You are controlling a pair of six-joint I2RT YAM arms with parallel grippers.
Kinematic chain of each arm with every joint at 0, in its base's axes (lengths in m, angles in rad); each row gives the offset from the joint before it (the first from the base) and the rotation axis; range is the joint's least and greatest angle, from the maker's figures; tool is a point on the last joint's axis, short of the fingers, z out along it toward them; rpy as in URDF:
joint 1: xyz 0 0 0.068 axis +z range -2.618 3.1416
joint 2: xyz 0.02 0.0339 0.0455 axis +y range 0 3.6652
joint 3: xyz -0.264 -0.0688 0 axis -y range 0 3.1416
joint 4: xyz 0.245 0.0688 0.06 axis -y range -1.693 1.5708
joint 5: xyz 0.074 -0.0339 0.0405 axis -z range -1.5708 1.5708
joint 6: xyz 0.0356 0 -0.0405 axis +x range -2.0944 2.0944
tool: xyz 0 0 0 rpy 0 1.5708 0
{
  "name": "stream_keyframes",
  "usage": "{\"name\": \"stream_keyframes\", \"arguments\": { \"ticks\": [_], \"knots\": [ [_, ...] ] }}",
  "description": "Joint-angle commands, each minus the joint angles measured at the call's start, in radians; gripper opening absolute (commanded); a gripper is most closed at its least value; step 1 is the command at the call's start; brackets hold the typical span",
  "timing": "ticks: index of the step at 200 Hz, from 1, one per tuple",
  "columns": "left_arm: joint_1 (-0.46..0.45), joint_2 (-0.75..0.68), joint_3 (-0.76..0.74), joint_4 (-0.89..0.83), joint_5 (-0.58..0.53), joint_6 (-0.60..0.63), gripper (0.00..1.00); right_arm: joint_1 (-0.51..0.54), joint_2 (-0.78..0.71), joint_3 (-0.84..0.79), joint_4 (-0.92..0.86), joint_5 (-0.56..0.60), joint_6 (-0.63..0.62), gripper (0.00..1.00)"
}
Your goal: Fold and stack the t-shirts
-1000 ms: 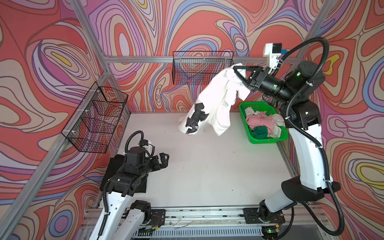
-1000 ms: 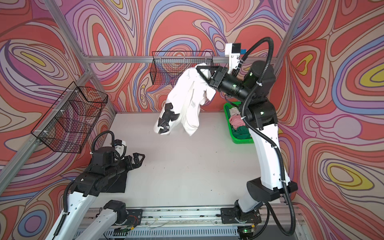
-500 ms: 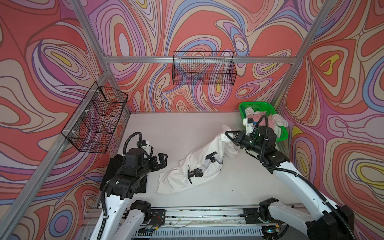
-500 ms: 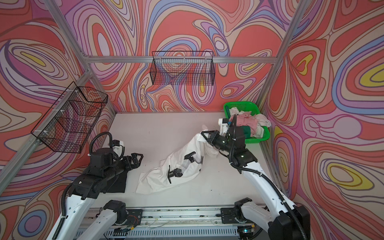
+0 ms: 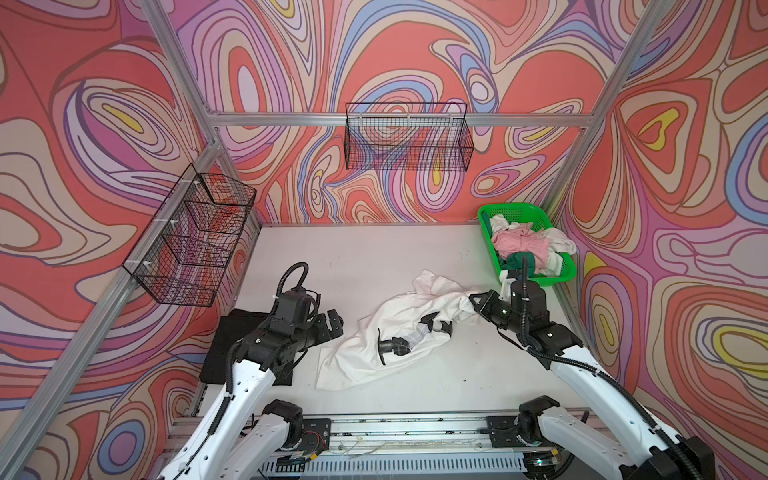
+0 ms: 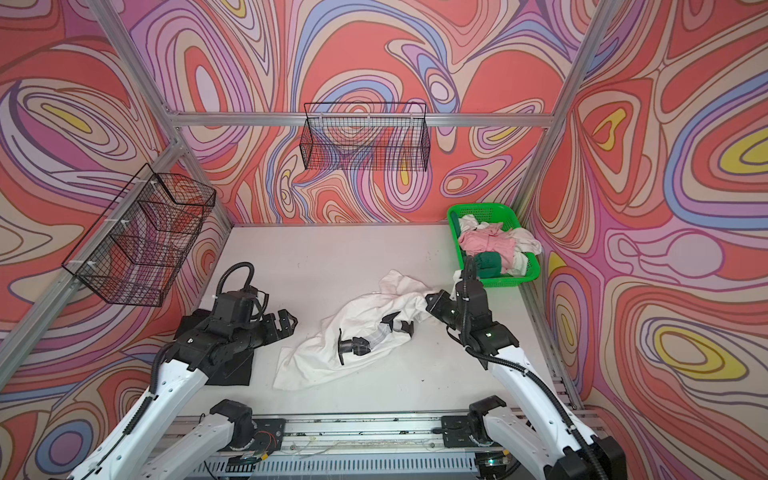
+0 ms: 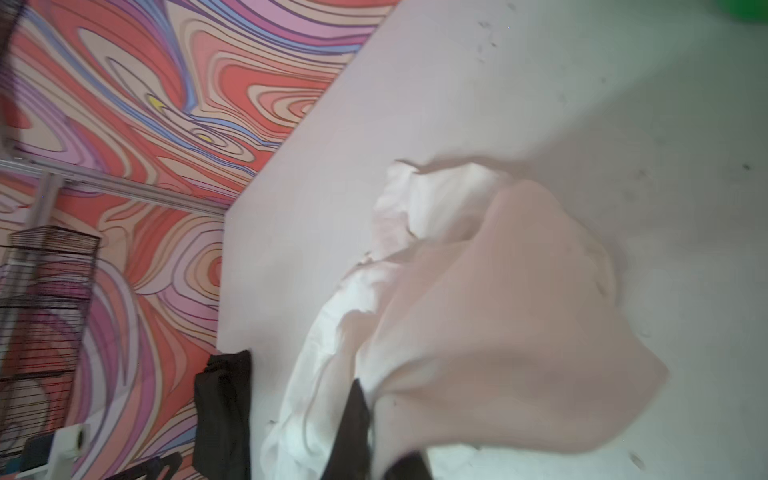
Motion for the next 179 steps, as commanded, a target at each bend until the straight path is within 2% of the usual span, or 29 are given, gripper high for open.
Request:
{"name": "stream_keyframes", "arguments": {
  "ticks": [1, 7, 25, 39, 65, 80, 89, 120, 141, 166, 179],
  "knots": [
    [-0.004, 0.083, 0.000, 0.036, -0.028, -0.087, 1.00, -0.002, 0.002, -0.057, -0.227, 0.089, -0.012, 0.00],
    [-0.003, 0.110, 0.008, 0.041, -0.035, -0.093, 1.00, -0.001, -0.001, -0.073, -0.241, 0.089, -0.002, 0.00],
    [-0.003, 0.180, 0.023, 0.079, -0.021, -0.104, 1.00, -0.001, -0.028, -0.140, -0.267, 0.094, 0.015, 0.29],
    [-0.003, 0.231, 0.029, 0.113, -0.009, -0.121, 1.00, -0.001, -0.045, -0.173, -0.279, 0.105, 0.006, 0.46],
    [-0.004, 0.333, 0.046, 0.156, 0.004, -0.148, 1.00, -0.001, -0.063, -0.149, -0.317, 0.116, -0.009, 0.59],
    [-0.004, 0.390, 0.065, 0.162, -0.007, -0.148, 0.99, -0.001, -0.081, -0.050, -0.325, 0.157, -0.060, 0.65],
    [-0.004, 0.419, 0.074, 0.171, -0.008, -0.149, 0.99, -0.001, -0.055, 0.011, -0.300, 0.150, -0.107, 0.74],
    [-0.003, 0.507, 0.086, 0.220, 0.034, -0.157, 0.93, -0.001, 0.243, 0.201, -0.231, 0.068, -0.215, 0.74],
    [-0.008, 0.565, 0.088, 0.247, 0.066, -0.167, 0.90, -0.001, 0.420, 0.295, -0.098, -0.015, -0.273, 0.74],
    [-0.034, 0.618, 0.099, 0.262, 0.077, -0.167, 0.86, 0.010, 0.680, 0.470, -0.084, 0.022, -0.304, 0.73],
    [-0.056, 0.637, 0.100, 0.276, 0.085, -0.170, 0.83, 0.015, 0.756, 0.515, -0.058, 0.044, -0.312, 0.72]
  ]
}}
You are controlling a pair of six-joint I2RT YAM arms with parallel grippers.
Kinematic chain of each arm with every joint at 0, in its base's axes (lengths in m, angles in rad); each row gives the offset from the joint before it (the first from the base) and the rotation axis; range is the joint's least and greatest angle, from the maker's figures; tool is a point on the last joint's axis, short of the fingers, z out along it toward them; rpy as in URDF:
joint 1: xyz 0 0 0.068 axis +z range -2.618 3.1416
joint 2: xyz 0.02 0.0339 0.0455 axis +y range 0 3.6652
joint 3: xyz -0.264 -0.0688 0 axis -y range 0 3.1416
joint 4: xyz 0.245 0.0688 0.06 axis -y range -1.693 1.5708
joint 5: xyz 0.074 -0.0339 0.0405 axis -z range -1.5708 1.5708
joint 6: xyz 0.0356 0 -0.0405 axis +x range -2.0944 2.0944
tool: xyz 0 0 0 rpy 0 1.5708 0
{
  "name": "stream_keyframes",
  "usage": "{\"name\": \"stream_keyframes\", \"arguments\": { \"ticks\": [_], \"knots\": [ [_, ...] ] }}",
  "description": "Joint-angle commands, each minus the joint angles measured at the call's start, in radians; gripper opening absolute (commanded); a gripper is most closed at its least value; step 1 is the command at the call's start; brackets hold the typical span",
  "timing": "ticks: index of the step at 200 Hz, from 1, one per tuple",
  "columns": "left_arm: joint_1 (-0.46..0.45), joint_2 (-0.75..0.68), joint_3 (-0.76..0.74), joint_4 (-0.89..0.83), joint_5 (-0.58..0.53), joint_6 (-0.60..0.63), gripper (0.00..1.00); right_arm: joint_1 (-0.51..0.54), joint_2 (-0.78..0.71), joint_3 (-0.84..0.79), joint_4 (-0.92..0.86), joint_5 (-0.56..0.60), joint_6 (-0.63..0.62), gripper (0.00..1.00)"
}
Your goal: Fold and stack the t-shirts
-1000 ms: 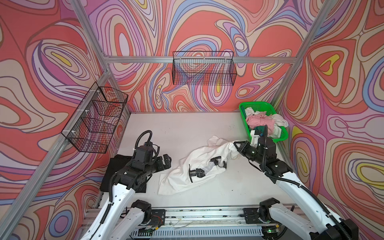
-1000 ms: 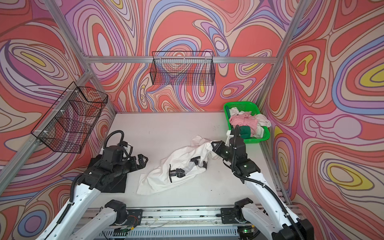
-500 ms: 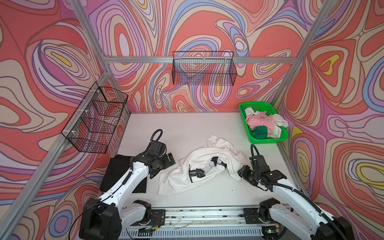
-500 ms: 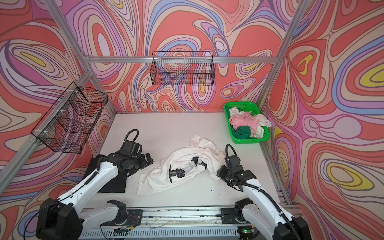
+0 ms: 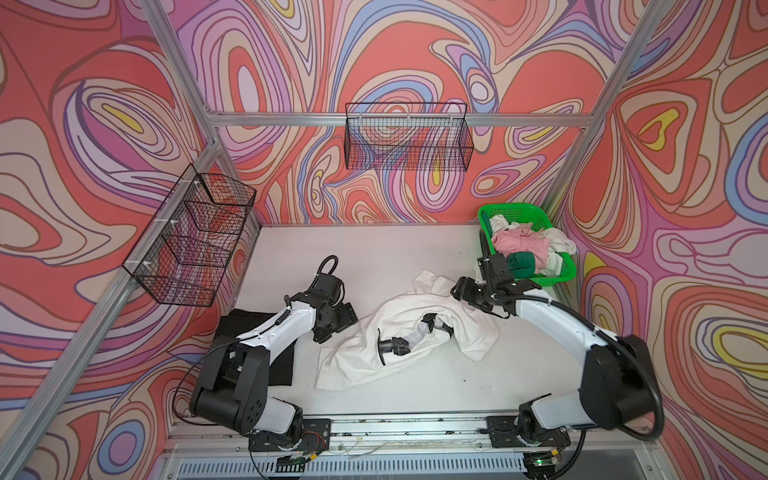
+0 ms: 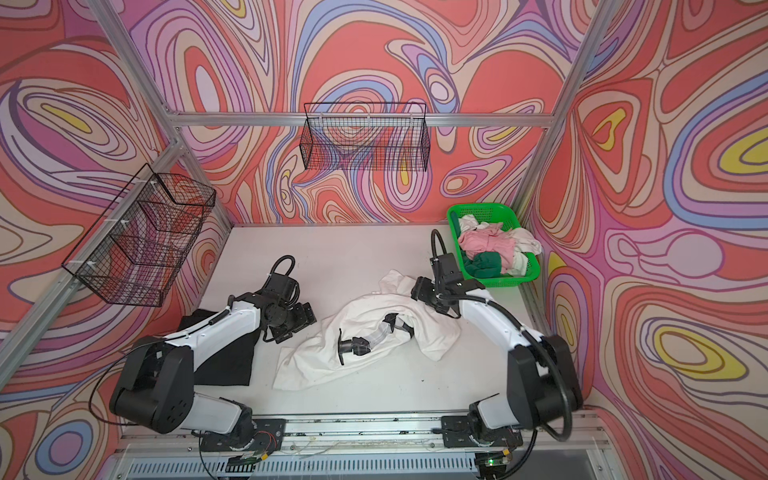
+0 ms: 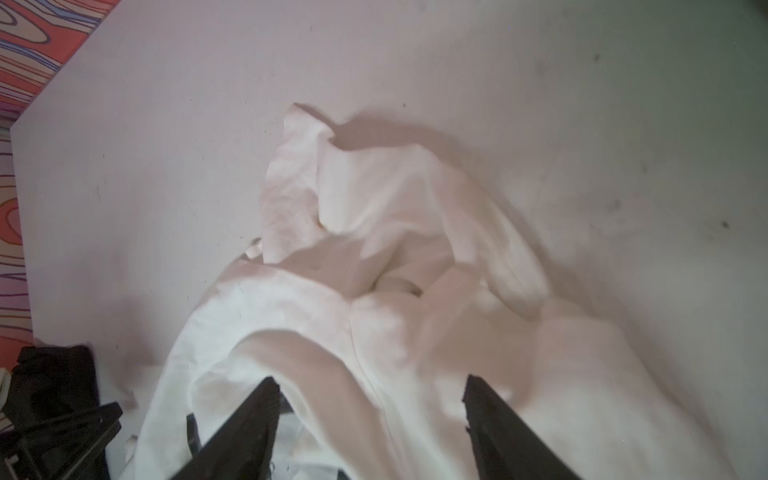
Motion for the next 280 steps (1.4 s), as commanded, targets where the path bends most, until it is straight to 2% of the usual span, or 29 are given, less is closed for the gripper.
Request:
{"name": "stream_keyframes", "arguments": {
  "ticks": [1, 42, 67, 81, 103, 128, 139, 170, 192, 261, 280],
  "knots": [
    [-0.035, 0.031, 0.028, 0.034, 0.026, -0.022, 0.83, 0.012, 0.139, 0.095, 0.073, 0.017, -0.059, 0.72],
    [-0.110, 0.083, 0.045, 0.038, -0.013, -0.007, 0.75, 0.026, 0.369, 0.213, 0.112, 0.080, -0.108, 0.65],
    [-0.112, 0.107, 0.034, 0.068, 0.003, -0.003, 0.67, 0.026, 0.433, 0.244, 0.130, 0.083, -0.135, 0.61],
    [-0.117, 0.127, 0.036, 0.088, 0.012, 0.006, 0.62, 0.027, 0.444, 0.239, 0.163, 0.064, -0.140, 0.55],
    [-0.120, 0.151, 0.043, 0.110, 0.023, 0.017, 0.49, 0.027, 0.453, 0.246, 0.182, 0.042, -0.139, 0.36],
    [-0.119, 0.145, 0.063, 0.117, 0.009, 0.044, 0.27, 0.027, 0.400, 0.245, 0.206, 0.031, -0.143, 0.08],
    [-0.119, 0.130, 0.074, 0.117, 0.005, 0.056, 0.19, 0.027, 0.362, 0.244, 0.220, 0.026, -0.147, 0.00],
    [-0.118, 0.033, 0.099, 0.096, -0.032, 0.091, 0.00, 0.027, 0.236, 0.269, 0.226, 0.037, -0.158, 0.00],
    [-0.120, -0.084, 0.080, 0.101, -0.070, 0.114, 0.00, 0.026, 0.121, 0.270, 0.250, 0.032, -0.162, 0.00],
    [-0.121, -0.558, -0.148, 0.231, -0.145, 0.135, 0.00, 0.026, -0.157, 0.257, 0.285, -0.036, -0.171, 0.00],
    [-0.124, -0.647, -0.163, 0.238, -0.130, 0.156, 0.00, 0.027, -0.214, 0.277, 0.268, -0.032, -0.179, 0.00]
  ]
}}
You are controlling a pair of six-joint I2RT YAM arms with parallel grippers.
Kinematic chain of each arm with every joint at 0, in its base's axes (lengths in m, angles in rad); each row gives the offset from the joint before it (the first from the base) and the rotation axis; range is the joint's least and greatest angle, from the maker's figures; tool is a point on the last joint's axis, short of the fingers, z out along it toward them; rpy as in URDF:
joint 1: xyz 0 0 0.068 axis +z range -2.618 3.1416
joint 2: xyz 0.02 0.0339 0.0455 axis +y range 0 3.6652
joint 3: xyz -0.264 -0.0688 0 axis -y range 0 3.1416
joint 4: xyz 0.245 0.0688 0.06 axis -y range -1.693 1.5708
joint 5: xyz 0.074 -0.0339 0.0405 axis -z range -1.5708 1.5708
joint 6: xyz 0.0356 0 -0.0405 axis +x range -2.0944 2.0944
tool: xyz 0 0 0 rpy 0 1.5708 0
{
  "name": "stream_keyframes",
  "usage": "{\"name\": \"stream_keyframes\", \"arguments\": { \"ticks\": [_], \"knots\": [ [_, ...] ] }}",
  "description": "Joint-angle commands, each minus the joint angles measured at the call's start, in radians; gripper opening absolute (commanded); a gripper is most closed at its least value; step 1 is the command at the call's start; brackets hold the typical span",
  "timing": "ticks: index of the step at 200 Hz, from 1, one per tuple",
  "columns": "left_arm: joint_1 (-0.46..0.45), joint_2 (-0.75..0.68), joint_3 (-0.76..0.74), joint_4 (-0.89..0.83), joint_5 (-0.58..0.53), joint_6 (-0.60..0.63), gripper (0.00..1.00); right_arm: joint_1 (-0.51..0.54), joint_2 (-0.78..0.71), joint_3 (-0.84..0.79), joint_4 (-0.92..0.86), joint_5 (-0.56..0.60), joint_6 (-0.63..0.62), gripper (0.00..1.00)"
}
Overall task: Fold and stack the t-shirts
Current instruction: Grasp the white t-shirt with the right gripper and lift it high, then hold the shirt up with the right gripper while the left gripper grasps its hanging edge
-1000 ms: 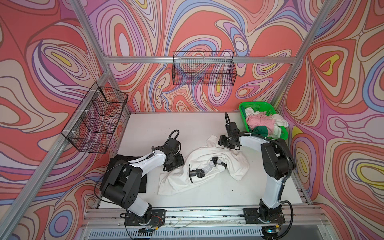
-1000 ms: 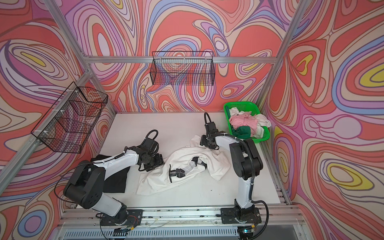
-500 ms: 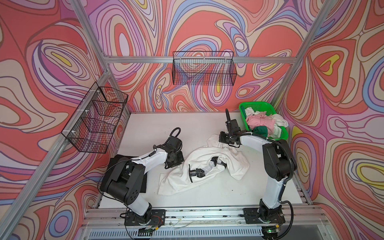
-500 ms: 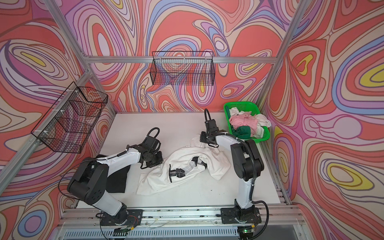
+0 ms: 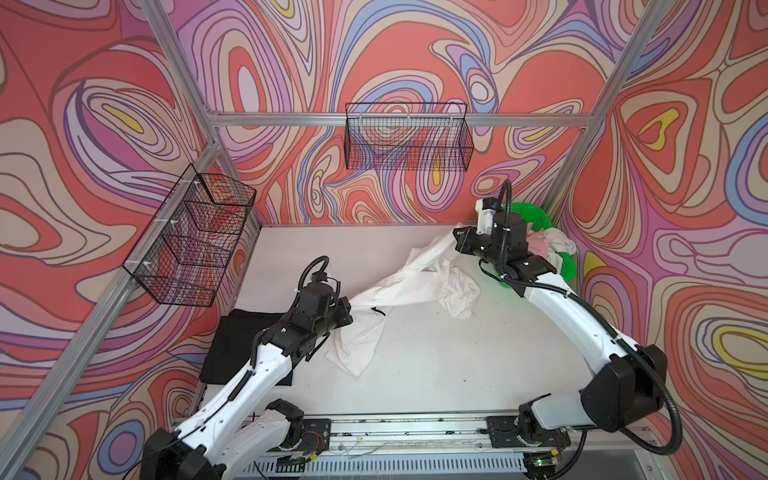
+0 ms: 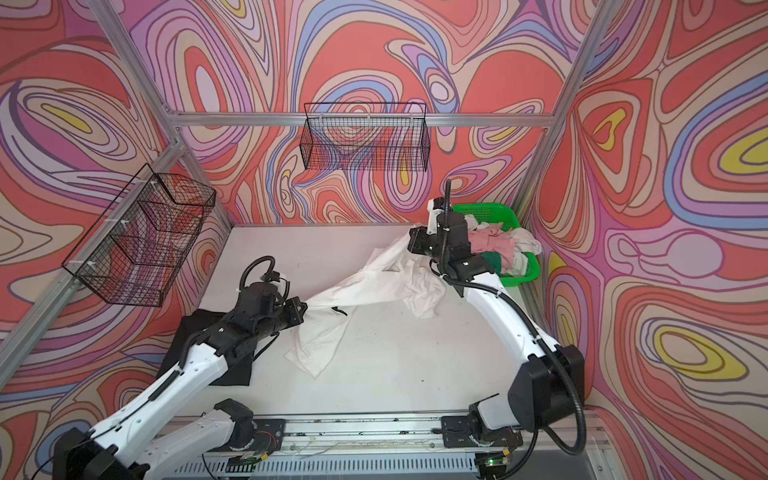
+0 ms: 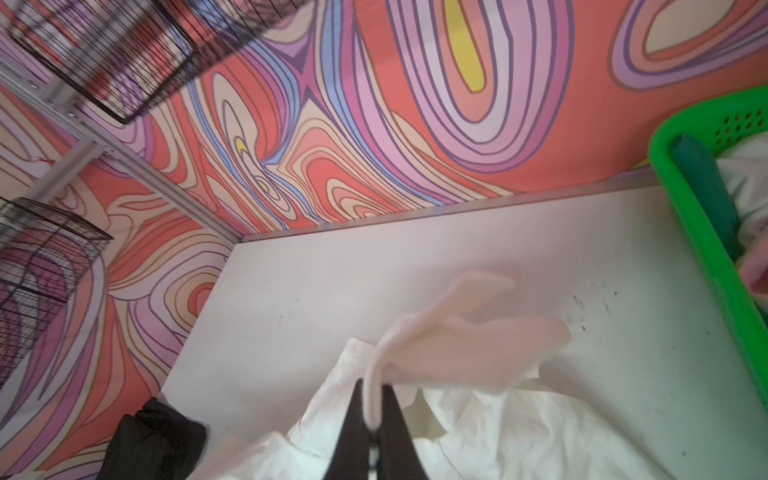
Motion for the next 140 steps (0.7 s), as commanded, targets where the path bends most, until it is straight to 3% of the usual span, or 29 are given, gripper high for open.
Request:
{"name": "stream_keyframes", "arguments": {
  "ticks": [1, 18, 24, 36, 41, 47, 77, 95, 118, 140],
  "knots": [
    [-0.008, -0.093, -0.020, 0.045, -0.025, 0.032, 0.00, 0.003, -0.071, 0.035, 0.011, -0.017, -0.020, 0.00],
    [-0.013, -0.143, -0.030, 0.053, -0.015, 0.043, 0.01, 0.004, -0.107, 0.062, 0.008, -0.049, -0.027, 0.00],
    [-0.013, -0.153, -0.030, 0.053, -0.011, 0.046, 0.15, 0.004, -0.112, 0.073, 0.000, -0.055, -0.029, 0.00],
    [-0.014, -0.159, -0.031, 0.049, -0.005, 0.045, 0.53, 0.004, -0.117, 0.097, -0.018, -0.081, -0.031, 0.00],
    [-0.014, -0.159, -0.029, 0.044, 0.000, 0.042, 0.64, 0.004, -0.121, 0.101, -0.021, -0.094, -0.032, 0.00],
    [-0.015, -0.159, -0.030, 0.043, 0.012, 0.041, 0.71, 0.004, -0.129, 0.100, -0.020, -0.113, -0.031, 0.00],
    [-0.028, -0.196, -0.001, 0.040, 0.065, 0.071, 0.81, 0.003, -0.182, 0.101, 0.005, -0.185, -0.031, 0.00],
    [-0.038, -0.228, 0.027, 0.016, 0.035, 0.133, 0.89, 0.004, -0.195, 0.159, -0.006, -0.251, -0.034, 0.00],
    [-0.043, -0.216, 0.041, 0.038, 0.070, 0.214, 0.93, 0.004, -0.209, 0.232, -0.004, -0.359, -0.024, 0.00],
    [-0.062, -0.187, 0.071, 0.052, 0.080, 0.300, 1.00, 0.004, -0.224, 0.309, -0.025, -0.392, -0.032, 0.00]
  ]
}}
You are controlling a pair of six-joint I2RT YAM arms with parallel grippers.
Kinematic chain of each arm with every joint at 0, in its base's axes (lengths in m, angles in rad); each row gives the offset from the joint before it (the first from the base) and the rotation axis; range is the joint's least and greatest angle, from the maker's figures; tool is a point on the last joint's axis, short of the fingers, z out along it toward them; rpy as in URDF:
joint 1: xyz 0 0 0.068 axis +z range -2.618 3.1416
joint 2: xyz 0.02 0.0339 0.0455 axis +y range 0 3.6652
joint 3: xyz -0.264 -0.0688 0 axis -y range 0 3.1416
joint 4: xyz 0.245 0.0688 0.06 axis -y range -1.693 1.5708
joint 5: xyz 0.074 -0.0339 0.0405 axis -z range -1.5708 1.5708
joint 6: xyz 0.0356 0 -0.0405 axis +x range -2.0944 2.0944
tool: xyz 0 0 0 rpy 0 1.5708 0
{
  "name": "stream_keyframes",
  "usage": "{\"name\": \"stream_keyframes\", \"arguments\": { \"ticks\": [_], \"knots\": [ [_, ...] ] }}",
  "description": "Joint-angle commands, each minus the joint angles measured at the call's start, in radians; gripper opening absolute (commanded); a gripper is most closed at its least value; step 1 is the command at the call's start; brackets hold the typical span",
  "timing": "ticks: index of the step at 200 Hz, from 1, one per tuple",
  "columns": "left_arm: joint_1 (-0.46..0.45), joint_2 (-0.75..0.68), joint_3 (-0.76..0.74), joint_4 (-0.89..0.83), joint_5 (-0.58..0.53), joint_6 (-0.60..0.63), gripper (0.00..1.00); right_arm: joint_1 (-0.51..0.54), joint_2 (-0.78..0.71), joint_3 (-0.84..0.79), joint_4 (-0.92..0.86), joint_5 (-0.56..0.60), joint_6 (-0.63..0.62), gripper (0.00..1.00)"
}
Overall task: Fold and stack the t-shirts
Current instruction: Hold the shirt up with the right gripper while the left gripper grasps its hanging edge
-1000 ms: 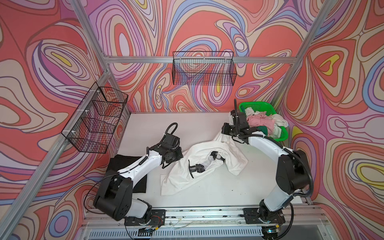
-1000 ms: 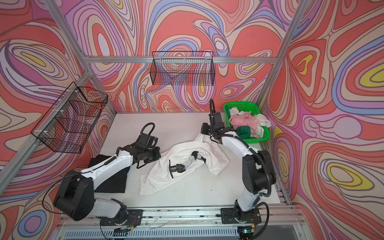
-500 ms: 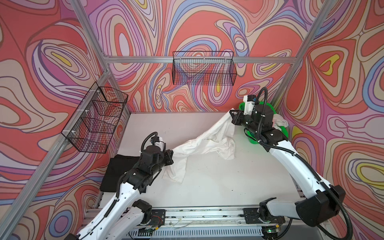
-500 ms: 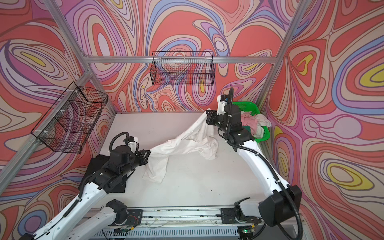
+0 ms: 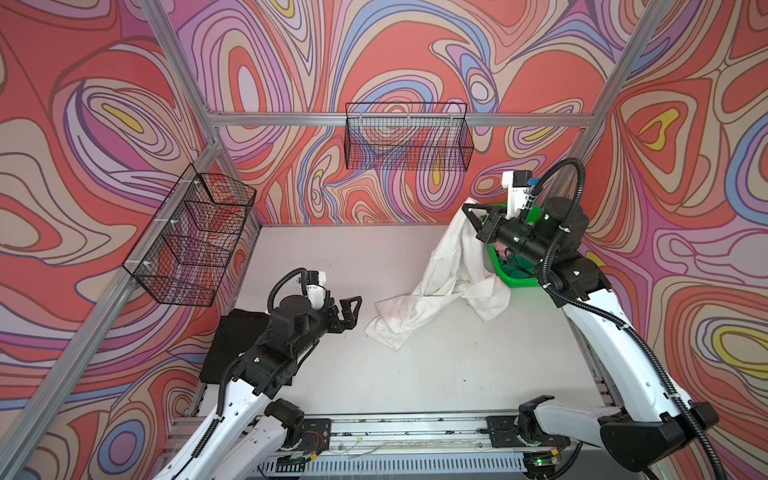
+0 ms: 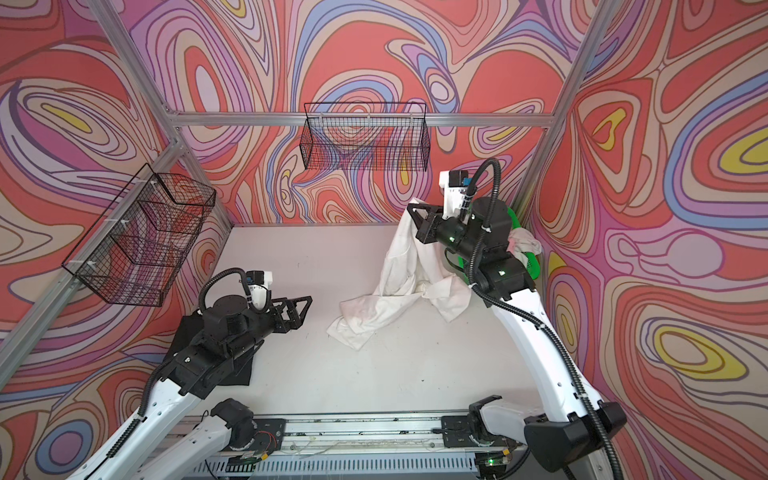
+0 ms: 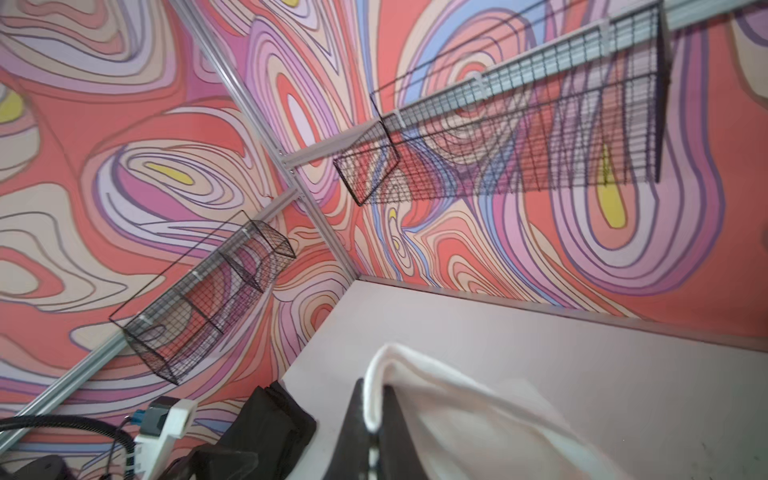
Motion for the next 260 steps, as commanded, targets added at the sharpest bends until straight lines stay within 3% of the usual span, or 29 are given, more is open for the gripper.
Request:
{"name": "stream_keyframes", "arguments": {
  "ticks": [1, 41, 79, 115, 130, 171, 210, 260],
  "knots": [
    [-0.022, 0.027, 0.049, 0.038, 0.026, 0.134, 1.00, 0.004, -0.053, 0.106, 0.021, -0.111, -0.016, 0.00],
    [-0.080, 0.096, 0.100, 0.183, 0.037, 0.296, 1.00, 0.003, -0.034, 0.222, 0.023, -0.269, 0.034, 0.00],
    [-0.205, 0.151, 0.098, 0.292, 0.133, 0.393, 1.00, 0.003, -0.019, 0.266, -0.016, -0.249, 0.047, 0.00],
    [-0.381, 0.190, 0.069, 0.304, 0.085, 0.479, 1.00, 0.004, -0.003, 0.262, -0.008, -0.256, 0.078, 0.00],
    [-0.431, 0.198, 0.049, 0.301, 0.007, 0.505, 1.00, 0.003, -0.010, 0.258, 0.013, -0.266, 0.090, 0.00],
    [-0.435, 0.195, -0.009, 0.321, -0.160, 0.565, 1.00, 0.004, -0.016, 0.298, 0.001, -0.307, 0.092, 0.00],
    [-0.437, 0.274, 0.003, 0.245, -0.041, 0.579, 0.96, 0.003, -0.037, 0.315, -0.016, -0.331, 0.083, 0.00],
    [-0.437, 0.361, 0.014, 0.205, -0.054, 0.581, 0.88, 0.003, -0.049, 0.351, -0.055, -0.339, 0.061, 0.00]
  ]
}}
